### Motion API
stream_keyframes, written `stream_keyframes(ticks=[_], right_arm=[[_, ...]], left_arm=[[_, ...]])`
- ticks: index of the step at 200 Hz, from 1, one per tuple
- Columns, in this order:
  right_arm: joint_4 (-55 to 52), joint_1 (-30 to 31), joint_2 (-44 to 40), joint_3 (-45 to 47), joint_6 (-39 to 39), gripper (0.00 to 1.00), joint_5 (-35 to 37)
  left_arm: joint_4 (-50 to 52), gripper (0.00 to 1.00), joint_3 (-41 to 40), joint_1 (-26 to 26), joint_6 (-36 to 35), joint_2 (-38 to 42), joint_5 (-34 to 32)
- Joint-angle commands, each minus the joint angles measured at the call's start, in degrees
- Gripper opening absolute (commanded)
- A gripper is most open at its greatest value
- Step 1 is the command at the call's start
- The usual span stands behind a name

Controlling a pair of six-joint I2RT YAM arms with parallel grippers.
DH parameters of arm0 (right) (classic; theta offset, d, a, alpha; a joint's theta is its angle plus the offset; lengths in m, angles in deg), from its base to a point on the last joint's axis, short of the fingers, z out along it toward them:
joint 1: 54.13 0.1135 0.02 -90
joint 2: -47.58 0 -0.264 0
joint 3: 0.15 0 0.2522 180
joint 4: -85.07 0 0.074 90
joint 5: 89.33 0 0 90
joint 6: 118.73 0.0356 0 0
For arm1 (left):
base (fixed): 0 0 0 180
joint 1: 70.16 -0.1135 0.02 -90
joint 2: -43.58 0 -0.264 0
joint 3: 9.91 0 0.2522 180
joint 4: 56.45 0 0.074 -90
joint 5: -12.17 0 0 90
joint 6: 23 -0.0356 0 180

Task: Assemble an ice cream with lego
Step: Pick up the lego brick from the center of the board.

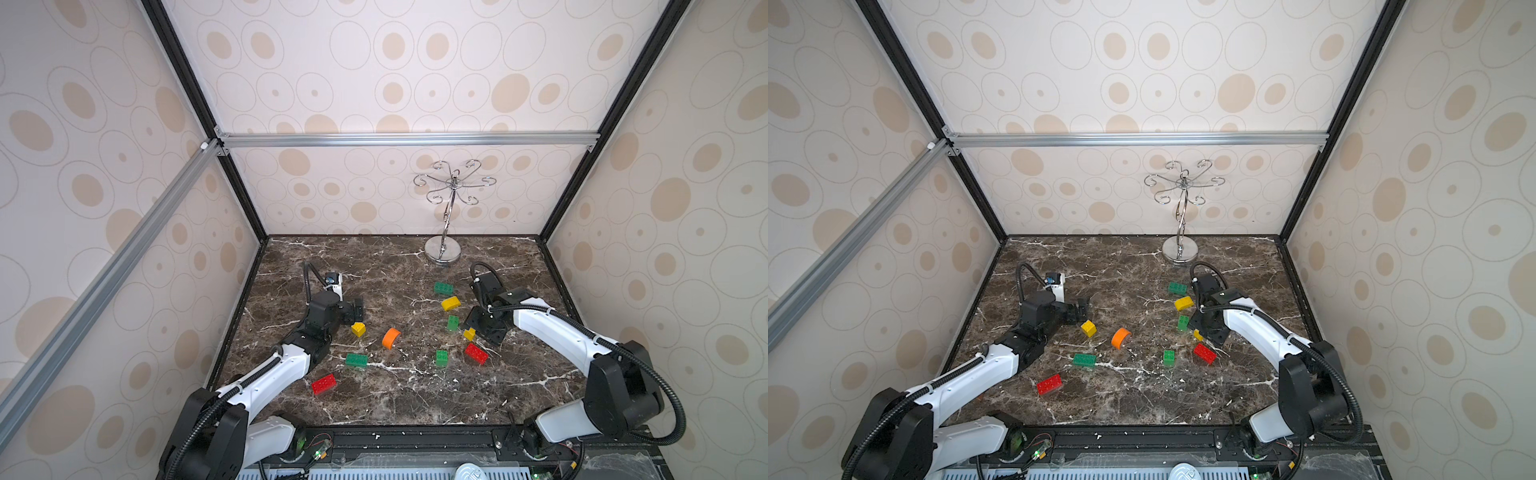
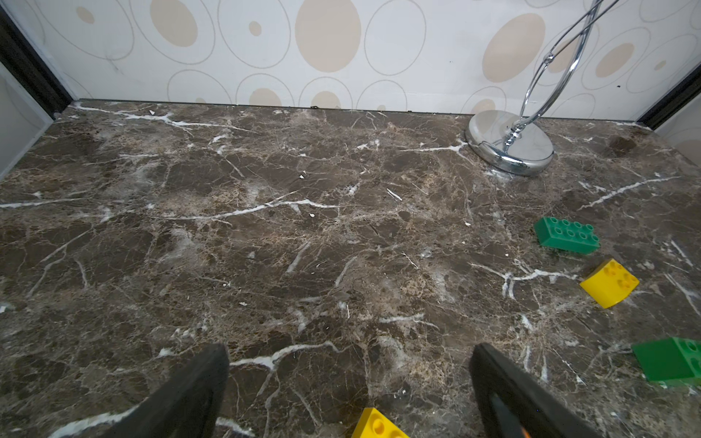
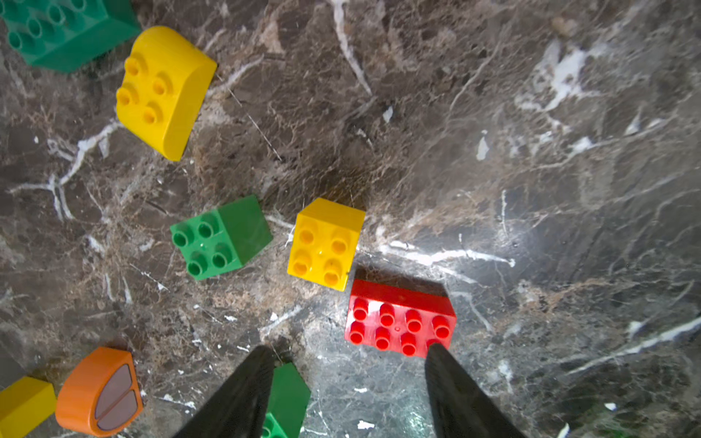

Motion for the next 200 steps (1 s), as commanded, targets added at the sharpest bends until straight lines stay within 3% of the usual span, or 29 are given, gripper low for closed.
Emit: stream_keyframes(ticks=[1,92,200], right_arm=[[2.21,-0.79,2.27,0.39,1.82,0.66,-0.02],[7.0,-2.09,10.33,0.29,0.94,0.57,0.11],[7.59,-2.62,13.22,0.03,-1.0,0.47,2.31]], left_arm=[[0.49,1.0,-0.08,0.36,0.88,1.17,-0.67],[-0.28,1.0,-0.65,0.36,1.37,0.9,-0.4],[-0.33,1.0,-0.69,0.36,1.63,0.77,-0.49]])
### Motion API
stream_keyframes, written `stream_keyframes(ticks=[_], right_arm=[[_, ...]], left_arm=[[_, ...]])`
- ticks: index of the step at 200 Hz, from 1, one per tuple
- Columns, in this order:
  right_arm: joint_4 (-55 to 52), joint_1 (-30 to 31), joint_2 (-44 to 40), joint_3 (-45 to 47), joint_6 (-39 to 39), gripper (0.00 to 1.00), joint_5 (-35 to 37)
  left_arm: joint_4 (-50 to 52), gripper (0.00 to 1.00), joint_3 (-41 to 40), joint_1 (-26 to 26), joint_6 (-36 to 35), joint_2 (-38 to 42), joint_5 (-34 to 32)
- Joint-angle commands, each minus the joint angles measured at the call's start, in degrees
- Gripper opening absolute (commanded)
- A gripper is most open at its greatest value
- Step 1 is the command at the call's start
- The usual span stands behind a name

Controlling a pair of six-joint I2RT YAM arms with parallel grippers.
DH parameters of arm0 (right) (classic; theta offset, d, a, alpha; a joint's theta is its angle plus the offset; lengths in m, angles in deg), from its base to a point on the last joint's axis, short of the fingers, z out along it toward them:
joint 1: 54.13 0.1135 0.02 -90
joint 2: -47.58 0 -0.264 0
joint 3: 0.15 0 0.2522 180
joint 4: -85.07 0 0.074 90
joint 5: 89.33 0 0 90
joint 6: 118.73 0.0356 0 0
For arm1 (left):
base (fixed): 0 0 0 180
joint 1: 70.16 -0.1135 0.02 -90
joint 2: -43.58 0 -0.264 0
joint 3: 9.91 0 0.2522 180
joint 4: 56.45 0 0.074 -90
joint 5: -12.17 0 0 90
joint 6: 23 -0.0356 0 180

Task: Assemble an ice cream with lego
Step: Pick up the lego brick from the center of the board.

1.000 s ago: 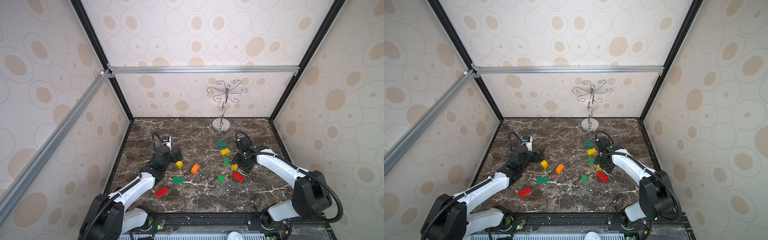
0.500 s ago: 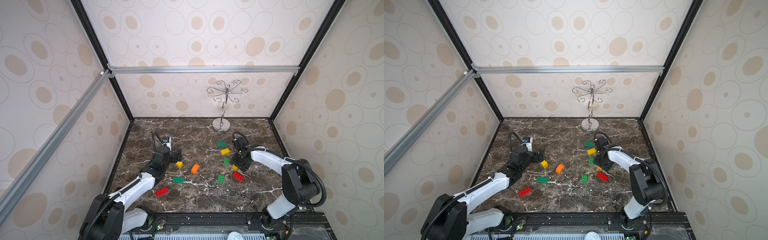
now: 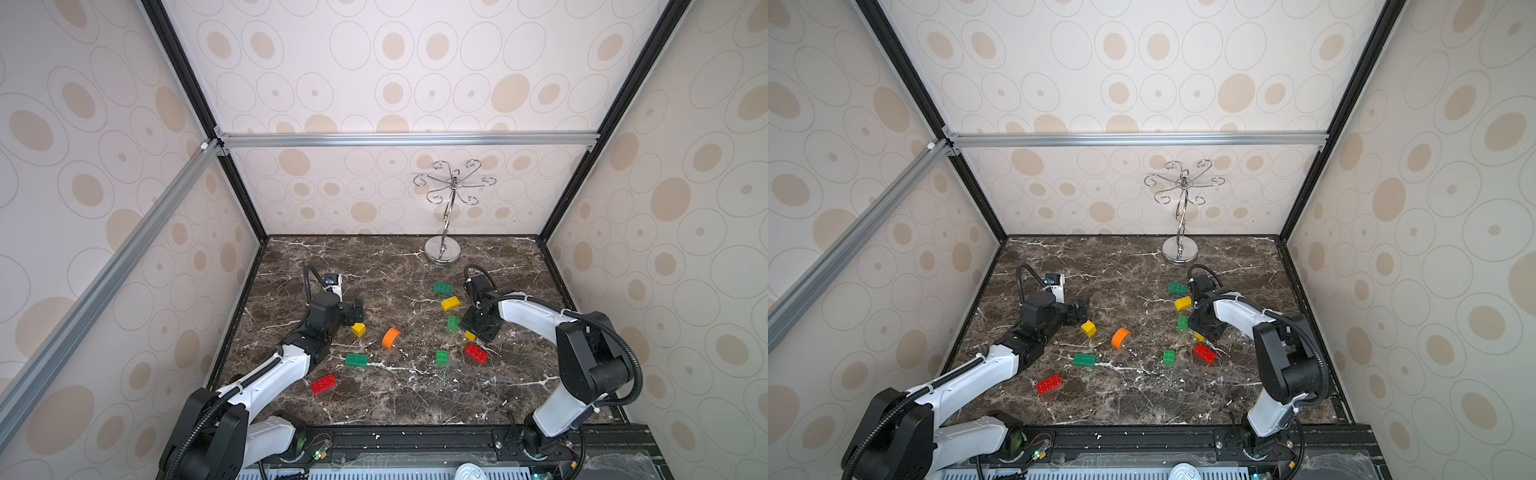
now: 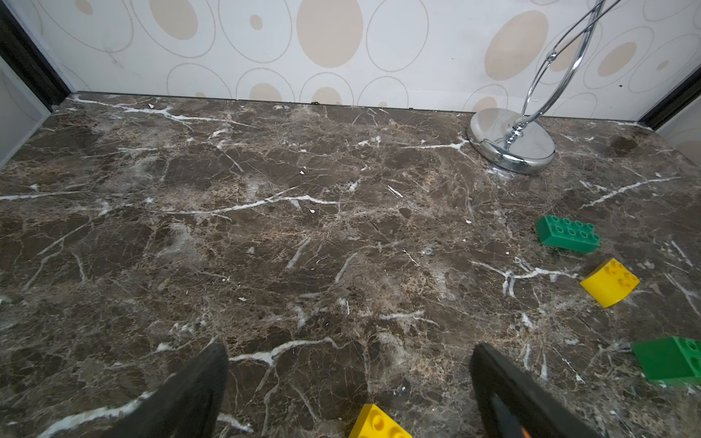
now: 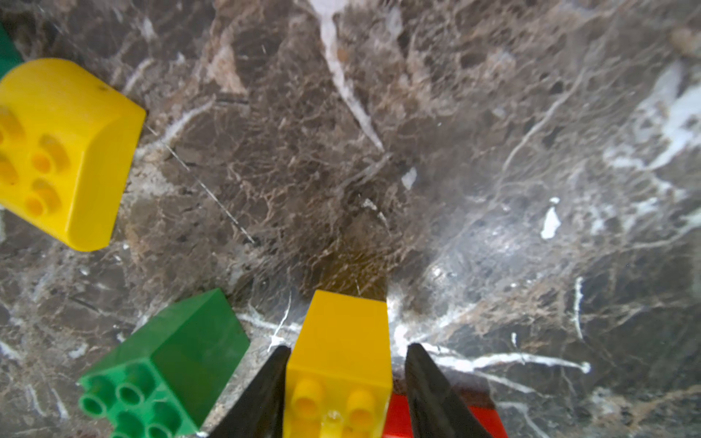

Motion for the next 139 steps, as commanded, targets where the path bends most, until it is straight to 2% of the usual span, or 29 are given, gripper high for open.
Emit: stream_keyframes(ticks=[1,16,36,48,93,139], right_arm=[[-0.97,-0.39,1.36,-0.12,0.0,0.47,1.46],[-0.72,-0.37,1.38,-0.04,-0.12,0.41,1.42],[-0.57,-0.37,1.05,-0.28,-0.88,0.26,1.02],[-1.25,-0.37,0.46,-0.68,-1.67,0.2,1.18],[-6.48,0.89,-5.14,-1.6,-6.43,0.12,1.32],[-13.41,8.75,-10.06,-3.98,-10.65,0.1,-1.37]], left_arm=[[-0.29,1.0,-0.26,0.36,0.93,0.77,-0.53],[-0.28,1.0,-0.26,0.36,0.84,0.78,-0.58],[-0.28,1.0,-0.26,0.36,0.82,0.84,-0.58],[-0.13,1.0,-0.17,0.36,0.82,0.69,-0.58],[0.97,1.0,-0.16,0.36,2.11,0.9,0.89],[1.86,1.0,-2.08,0.36,5.65,2.26,4.37]])
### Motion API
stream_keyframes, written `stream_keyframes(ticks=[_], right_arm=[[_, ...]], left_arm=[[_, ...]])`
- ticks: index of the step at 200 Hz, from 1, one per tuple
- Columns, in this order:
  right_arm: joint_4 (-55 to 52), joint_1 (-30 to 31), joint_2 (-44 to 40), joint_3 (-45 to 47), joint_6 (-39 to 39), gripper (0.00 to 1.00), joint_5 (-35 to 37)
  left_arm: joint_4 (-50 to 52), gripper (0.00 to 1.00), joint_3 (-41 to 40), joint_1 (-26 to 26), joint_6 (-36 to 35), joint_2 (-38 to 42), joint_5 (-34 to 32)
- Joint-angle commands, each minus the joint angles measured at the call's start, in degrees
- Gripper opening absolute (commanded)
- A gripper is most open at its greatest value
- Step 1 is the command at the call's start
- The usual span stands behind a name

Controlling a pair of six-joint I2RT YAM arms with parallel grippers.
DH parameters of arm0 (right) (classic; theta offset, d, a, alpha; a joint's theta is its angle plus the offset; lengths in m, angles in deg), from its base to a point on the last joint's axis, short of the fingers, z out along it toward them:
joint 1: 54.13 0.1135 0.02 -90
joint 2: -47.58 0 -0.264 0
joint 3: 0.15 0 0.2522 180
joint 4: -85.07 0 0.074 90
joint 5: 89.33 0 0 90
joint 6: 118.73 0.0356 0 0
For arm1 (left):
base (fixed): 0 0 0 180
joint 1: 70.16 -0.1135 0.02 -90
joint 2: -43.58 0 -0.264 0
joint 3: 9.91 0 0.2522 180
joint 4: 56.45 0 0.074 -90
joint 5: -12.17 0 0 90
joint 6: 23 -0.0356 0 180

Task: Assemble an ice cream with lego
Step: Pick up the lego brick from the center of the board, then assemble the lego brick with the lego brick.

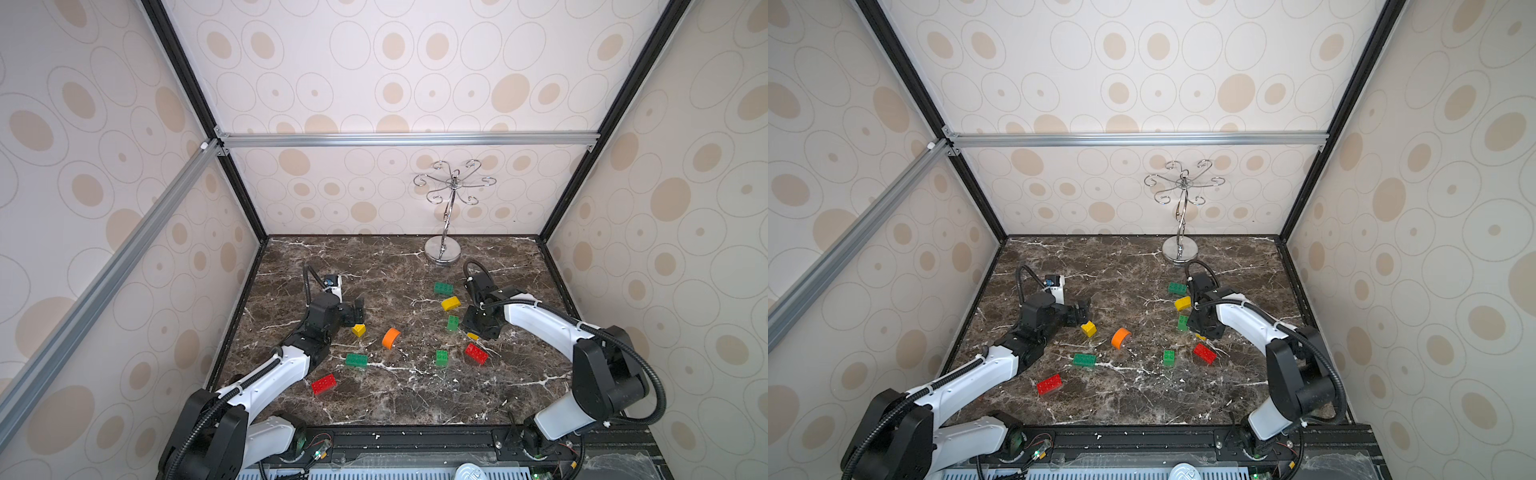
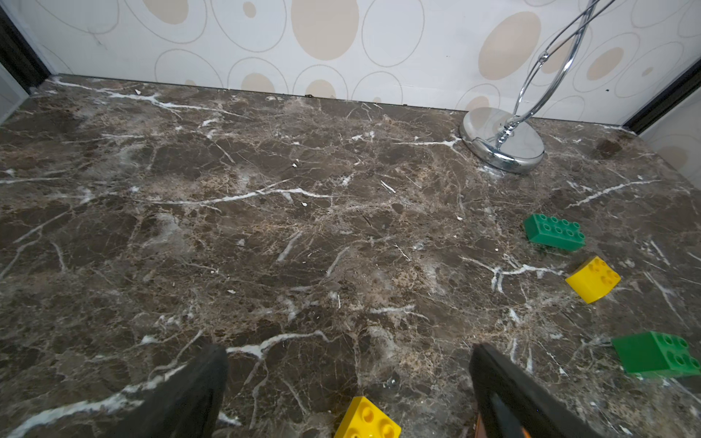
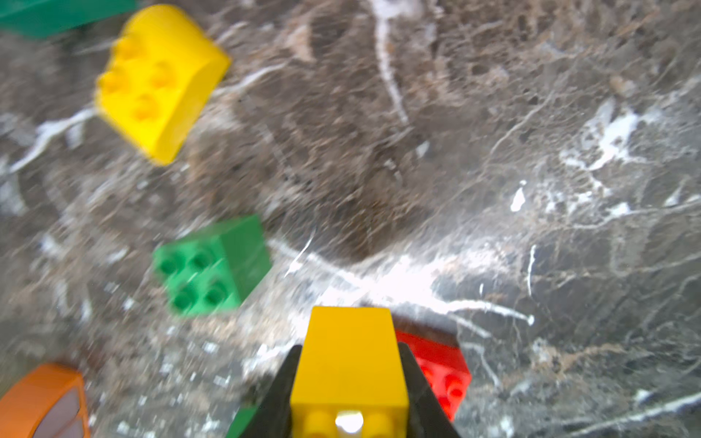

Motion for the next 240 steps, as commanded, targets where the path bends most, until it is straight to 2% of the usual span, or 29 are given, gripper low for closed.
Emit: stream_keyframes(ticks=[1,52,115,157,195,220,240], right_arm=[[-6.44,4.37,-1.8,-2.19,-2.79,0.1,-1.69],[-11.4,14.83,-1.57,-5.86,-2.06,0.08,-2.38],[-11.25,19.8,1.16,-6.57,-2.35,0.04,-1.06],[-9.59,20.76,2.17,-6.56,-3.73,0.04,-0.4],[-9.55,21.35,3.42,-7.18,-4.84,0.04,0.91],[-8.67,21.55,4.13,-6.92,-5.19,0.04,1.07],[-8.07,21.66,4.78,-7.09,-5.31,0.04,1.41]], left_arm=[[1.82,1.0,-0.95,0.36,3.33,1.52,2.45],[4.44,1.0,-2.58,0.31,6.73,3.35,9.74],[7.83,1.0,-5.76,-1.21,8.0,9.36,16.49],[8.82,1.0,-8.14,-1.58,10.35,12.16,19.09],[20.87,0.99,-2.45,-1.58,9.06,9.57,18.92],[28.98,1.0,2.99,-1.58,4.25,7.2,16.93],[30.09,1.0,4.57,-1.58,0.52,6.02,16.86]])
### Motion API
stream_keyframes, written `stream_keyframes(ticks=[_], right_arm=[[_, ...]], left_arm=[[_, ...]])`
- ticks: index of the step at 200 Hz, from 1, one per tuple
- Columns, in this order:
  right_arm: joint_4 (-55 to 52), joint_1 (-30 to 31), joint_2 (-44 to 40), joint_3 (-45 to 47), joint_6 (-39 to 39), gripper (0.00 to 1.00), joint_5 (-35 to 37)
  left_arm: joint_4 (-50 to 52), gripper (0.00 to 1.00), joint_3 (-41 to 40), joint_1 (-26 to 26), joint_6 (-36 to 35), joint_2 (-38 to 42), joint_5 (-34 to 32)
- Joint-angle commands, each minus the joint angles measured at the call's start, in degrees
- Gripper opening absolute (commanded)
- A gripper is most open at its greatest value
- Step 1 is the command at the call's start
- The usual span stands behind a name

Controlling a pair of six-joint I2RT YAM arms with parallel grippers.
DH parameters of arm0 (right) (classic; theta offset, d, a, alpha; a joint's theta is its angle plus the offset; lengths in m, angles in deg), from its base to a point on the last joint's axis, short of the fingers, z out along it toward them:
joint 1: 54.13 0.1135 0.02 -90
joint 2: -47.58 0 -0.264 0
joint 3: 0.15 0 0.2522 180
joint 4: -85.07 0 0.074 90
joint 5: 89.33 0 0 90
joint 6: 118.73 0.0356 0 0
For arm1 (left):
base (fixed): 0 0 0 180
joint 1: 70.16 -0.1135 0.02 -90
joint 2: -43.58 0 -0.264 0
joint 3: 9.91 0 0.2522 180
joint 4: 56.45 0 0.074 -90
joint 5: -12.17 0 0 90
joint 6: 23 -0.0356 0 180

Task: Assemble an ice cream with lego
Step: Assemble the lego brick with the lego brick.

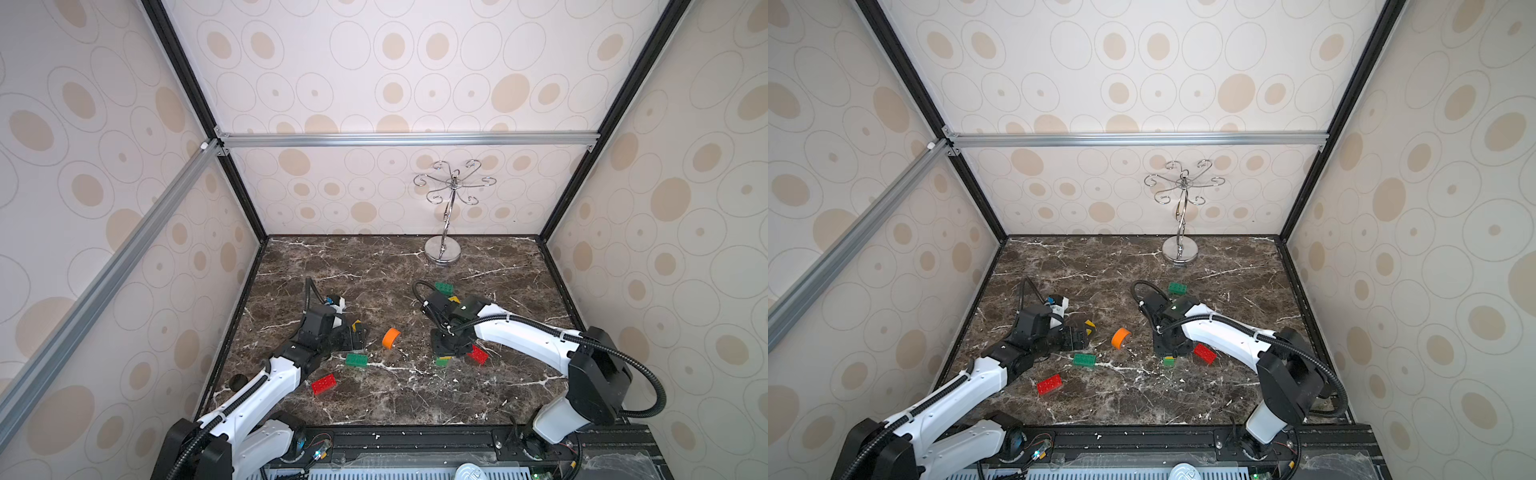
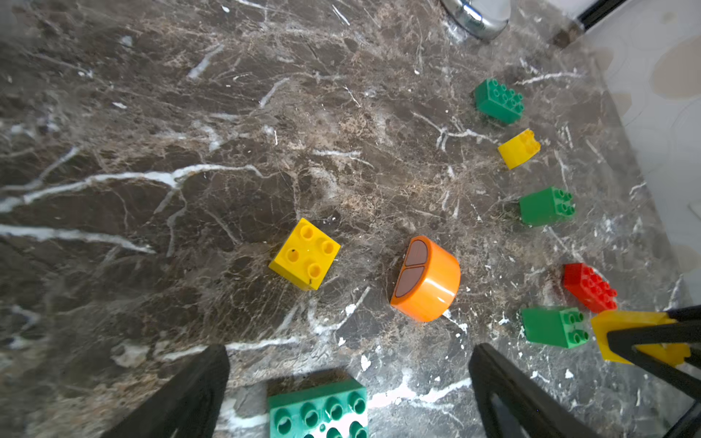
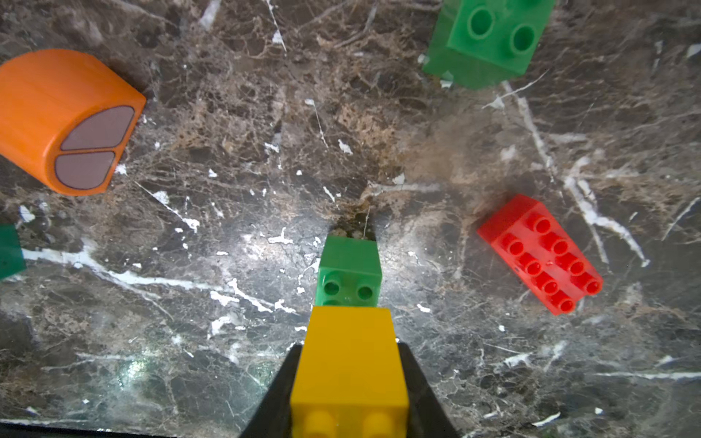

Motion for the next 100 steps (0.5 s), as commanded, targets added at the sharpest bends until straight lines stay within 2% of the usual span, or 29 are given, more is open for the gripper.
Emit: stream_keyframes(ticks=[1,51,100], right_arm=[[-0.16,0.72,1.29,-1.28,-0.4,0.04,1.61],[0.53,1.05,2.28,-1.68,-0.73,0.04,2.09],[0.1,0.98,3.06,-1.24,-0.73,0.04,2.38]], left_arm=[[6.08,1.0,3.67,-0.4,-5.65,-1.0,-0.76],[0.83,1.0,0.07,-3.61,-7.37,-1.78,8.54],[-0.88,1.0,-0.45,-4.79,-8.24,-1.96,11.92]])
